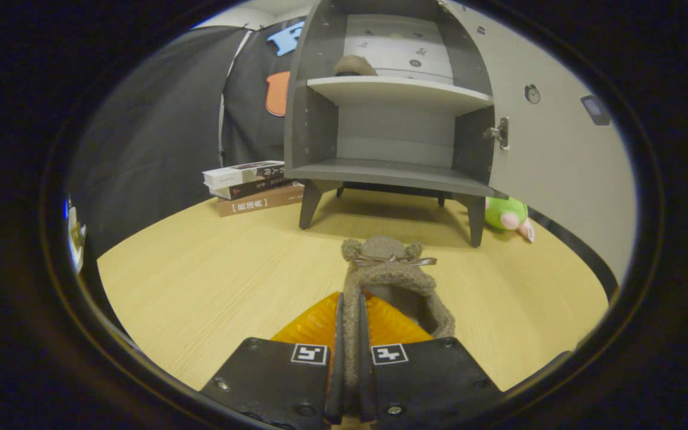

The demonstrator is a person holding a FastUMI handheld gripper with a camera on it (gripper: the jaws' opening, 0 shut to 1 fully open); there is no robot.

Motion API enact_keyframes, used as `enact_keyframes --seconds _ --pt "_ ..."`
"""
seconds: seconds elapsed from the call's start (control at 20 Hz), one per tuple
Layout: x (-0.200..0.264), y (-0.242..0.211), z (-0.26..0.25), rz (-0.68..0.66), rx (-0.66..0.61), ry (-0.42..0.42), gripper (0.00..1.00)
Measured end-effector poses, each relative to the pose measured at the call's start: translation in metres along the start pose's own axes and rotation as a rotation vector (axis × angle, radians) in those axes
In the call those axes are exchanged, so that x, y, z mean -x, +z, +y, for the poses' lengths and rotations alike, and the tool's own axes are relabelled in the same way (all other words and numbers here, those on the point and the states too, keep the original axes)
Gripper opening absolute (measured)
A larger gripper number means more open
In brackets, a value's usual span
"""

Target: Open the shoe cabinet door, grab the shoes and put them into the shoe cabinet, then close the shoe cabinet door.

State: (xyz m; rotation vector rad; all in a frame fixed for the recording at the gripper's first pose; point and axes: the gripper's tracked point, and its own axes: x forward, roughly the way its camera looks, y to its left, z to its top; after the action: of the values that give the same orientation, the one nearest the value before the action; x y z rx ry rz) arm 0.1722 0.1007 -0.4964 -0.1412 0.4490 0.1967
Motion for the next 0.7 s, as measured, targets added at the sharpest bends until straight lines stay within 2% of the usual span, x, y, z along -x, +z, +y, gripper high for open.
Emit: enact_keyframes --seconds 0.2,0.4,0.7 --pt "0.035 0.013 0.007 -0.043 0.014 0.039 0.14" --pt "0.081 0.045 0.008 -0.113 0.000 0.069 0.14" --pt "0.149 0.143 0.003 -0.273 0.029 0.064 0.14"
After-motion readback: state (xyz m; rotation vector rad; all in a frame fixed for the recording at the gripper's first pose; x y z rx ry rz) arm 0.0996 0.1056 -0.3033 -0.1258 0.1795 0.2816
